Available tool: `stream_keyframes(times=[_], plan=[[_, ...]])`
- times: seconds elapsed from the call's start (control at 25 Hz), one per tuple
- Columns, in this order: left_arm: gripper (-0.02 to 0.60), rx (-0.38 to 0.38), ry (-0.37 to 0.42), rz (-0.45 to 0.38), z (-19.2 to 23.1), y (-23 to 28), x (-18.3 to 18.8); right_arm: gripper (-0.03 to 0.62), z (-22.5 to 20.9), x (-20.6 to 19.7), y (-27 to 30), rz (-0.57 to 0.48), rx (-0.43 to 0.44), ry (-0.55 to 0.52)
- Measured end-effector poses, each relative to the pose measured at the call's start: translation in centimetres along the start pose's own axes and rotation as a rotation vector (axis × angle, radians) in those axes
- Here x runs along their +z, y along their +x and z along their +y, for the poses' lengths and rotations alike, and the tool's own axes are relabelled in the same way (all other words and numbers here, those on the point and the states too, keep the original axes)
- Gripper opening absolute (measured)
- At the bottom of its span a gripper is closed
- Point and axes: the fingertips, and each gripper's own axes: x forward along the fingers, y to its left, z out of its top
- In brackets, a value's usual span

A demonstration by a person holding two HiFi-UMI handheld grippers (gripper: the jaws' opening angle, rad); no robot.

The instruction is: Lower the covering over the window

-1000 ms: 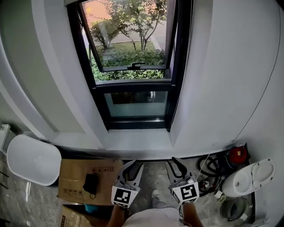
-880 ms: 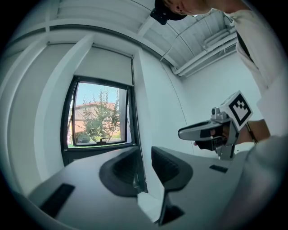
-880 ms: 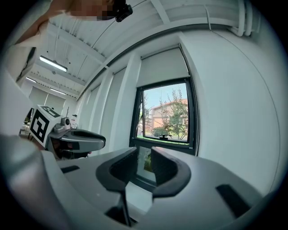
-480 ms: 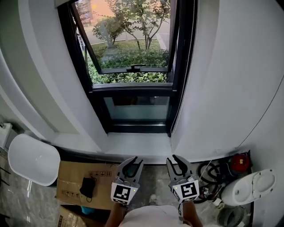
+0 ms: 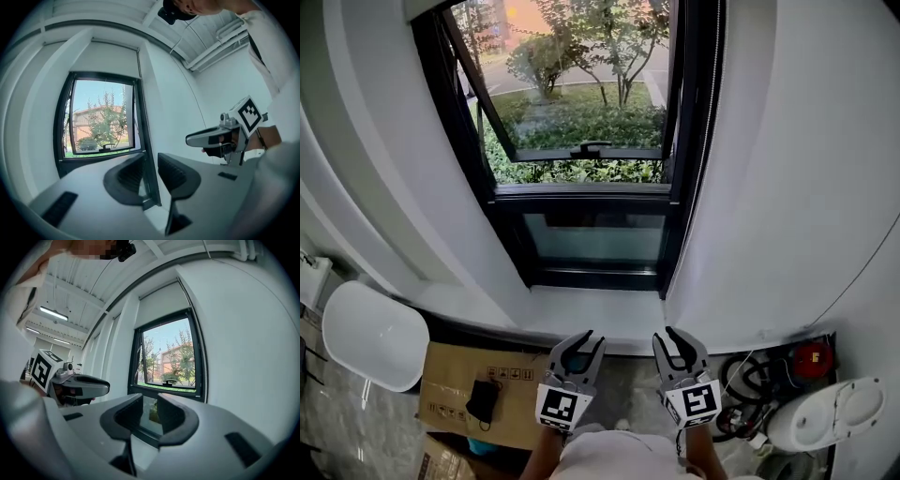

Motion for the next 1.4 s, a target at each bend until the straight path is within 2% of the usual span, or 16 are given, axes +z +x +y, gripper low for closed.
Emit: stream_keyframes(times=[0.56, 0.92, 1.4], plan=[[0.097, -0.011, -0.014, -0.01, 2.1, 4.3, -0.9, 0.09, -2.6, -0.6, 3.8, 0.017, -0.01, 0.002], [0.096, -0.058, -0.032, -0.001, 6.6, 8.9, -2.6, 0.09, -4.1, -1.2, 9.7, 0.025, -0.048, -0.002], [0.096, -0.143, -0.036, -0.022, 13.7, 15.3, -2.9, 0.09, -6.0, -0.3, 18.9, 0.046, -0.114, 0.0]])
